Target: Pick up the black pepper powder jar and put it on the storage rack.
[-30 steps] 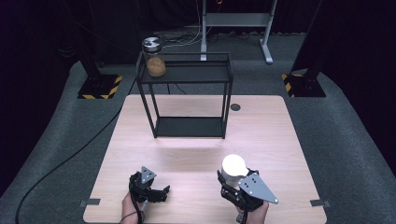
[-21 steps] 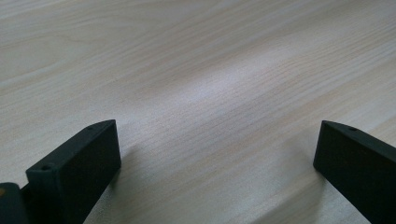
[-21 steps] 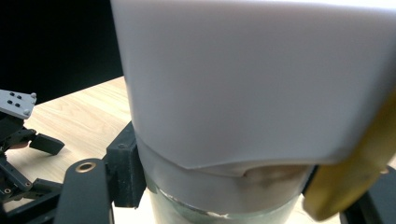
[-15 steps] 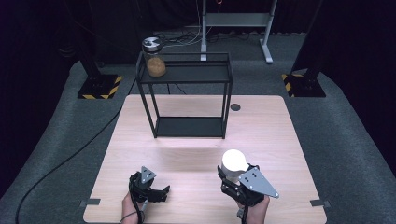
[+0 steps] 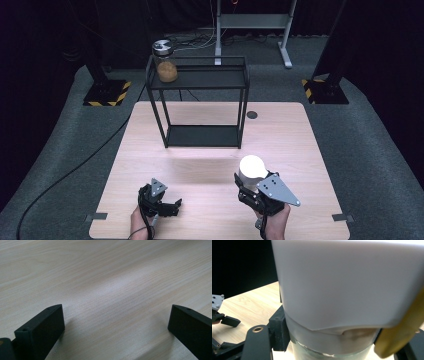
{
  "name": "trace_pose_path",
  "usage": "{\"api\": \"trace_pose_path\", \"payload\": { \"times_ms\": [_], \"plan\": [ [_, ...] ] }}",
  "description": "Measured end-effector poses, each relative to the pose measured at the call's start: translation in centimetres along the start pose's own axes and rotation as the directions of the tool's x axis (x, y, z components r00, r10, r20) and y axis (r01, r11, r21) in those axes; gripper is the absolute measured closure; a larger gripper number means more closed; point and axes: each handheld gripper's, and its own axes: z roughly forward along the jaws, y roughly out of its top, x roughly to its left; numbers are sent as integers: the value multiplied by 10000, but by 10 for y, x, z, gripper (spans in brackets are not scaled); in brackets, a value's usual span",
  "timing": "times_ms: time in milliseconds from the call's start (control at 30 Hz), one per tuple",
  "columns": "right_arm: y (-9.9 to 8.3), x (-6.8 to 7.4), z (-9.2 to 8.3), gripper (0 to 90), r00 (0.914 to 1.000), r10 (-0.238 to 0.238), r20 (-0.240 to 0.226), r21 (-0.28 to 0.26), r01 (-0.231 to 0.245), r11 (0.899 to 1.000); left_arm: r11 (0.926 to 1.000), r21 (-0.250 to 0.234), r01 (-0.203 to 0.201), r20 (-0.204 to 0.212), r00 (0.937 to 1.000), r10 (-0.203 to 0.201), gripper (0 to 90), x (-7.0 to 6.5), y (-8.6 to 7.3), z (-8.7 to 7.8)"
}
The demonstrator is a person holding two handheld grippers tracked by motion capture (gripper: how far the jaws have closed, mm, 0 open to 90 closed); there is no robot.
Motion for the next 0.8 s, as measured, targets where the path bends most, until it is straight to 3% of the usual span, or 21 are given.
{"api": "trace_pose_path", "payload": {
  "times_ms": [800],
  "plan": [
    [18, -6, 6, 299, 9995, -286, 159, -224, 289, 9993, 10000, -6, -30, 6, 10000, 30, 2, 0, 0, 0]
  ]
}}
